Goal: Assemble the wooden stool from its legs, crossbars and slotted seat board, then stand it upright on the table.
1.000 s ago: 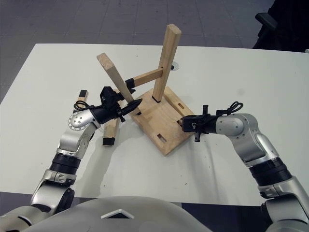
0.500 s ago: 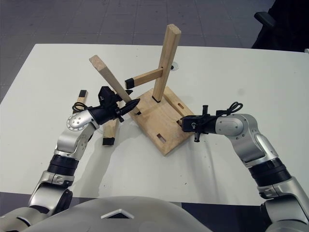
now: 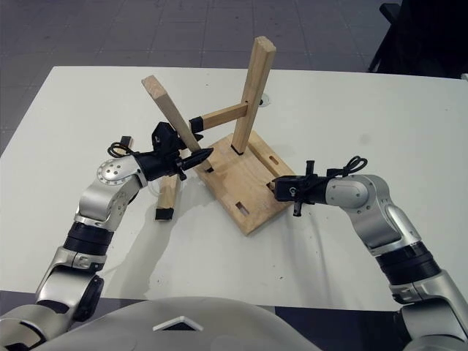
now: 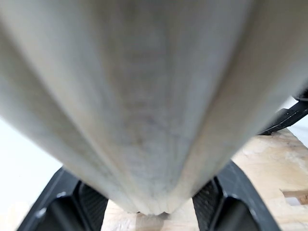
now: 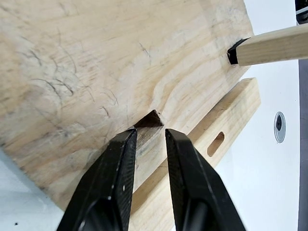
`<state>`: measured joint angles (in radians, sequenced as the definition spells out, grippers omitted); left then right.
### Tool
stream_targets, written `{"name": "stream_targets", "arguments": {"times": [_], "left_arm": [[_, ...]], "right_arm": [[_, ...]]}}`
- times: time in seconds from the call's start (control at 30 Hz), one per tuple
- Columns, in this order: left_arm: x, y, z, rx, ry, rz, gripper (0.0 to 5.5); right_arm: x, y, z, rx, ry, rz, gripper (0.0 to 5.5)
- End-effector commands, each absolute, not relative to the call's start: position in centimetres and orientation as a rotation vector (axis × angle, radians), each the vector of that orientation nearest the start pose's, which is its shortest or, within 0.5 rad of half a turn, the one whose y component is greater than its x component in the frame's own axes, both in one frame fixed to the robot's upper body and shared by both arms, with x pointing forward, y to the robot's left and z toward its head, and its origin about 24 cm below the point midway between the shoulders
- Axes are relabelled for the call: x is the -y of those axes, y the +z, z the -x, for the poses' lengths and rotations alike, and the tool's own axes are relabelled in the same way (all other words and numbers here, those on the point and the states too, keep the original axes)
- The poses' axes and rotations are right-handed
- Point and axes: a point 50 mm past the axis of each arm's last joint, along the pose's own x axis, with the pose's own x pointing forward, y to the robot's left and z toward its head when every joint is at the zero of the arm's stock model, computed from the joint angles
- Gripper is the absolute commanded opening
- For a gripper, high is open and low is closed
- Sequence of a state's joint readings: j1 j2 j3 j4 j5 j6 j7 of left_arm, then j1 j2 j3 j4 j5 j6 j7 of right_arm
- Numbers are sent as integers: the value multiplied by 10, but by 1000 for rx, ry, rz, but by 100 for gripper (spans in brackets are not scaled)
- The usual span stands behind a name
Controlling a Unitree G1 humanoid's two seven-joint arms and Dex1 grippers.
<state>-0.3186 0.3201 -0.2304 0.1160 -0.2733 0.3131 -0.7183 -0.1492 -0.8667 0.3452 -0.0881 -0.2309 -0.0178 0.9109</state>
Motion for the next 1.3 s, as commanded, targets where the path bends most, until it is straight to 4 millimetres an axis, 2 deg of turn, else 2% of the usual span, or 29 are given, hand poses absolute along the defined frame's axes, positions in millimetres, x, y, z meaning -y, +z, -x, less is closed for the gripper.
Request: {"name": "stream_targets", "arguments": {"times": [0.03, 0.13, 0.23, 0.5, 0.67, 0.77, 0.83, 0.93, 1.03, 1.3], "left_arm": [[-160, -16, -252, -717, -799, -26, 205], [-154, -26, -240, -747, -787, 69, 205], [-153, -30, -230, -757, -786, 79, 205], [-143, -18, -237, -721, -872, -152, 205], [-150, -25, -237, -720, -831, -172, 205], [-159, -42, -229, -734, -800, -216, 205], [-161, -46, -224, -695, -805, -266, 205], [-162, -37, -229, -596, -820, -342, 205], [-164, -18, -238, -518, -798, -305, 205], [-175, 5, -244, -571, -731, -142, 205]], "right_arm": [[207, 37, -222, -544, 1216, 1051, 110], [208, 37, -222, -545, 1213, 1050, 110], [209, 38, -222, -546, 1214, 1051, 110], [208, 39, -223, -542, 1211, 1048, 110], [207, 39, -222, -540, 1210, 1041, 110], [206, 39, -222, -539, 1209, 1036, 110], [205, 39, -223, -538, 1205, 1034, 110], [205, 40, -224, -536, 1199, 1031, 110], [203, 41, -225, -525, 1194, 1027, 110], [202, 40, -218, -524, 1192, 1012, 110]]}}
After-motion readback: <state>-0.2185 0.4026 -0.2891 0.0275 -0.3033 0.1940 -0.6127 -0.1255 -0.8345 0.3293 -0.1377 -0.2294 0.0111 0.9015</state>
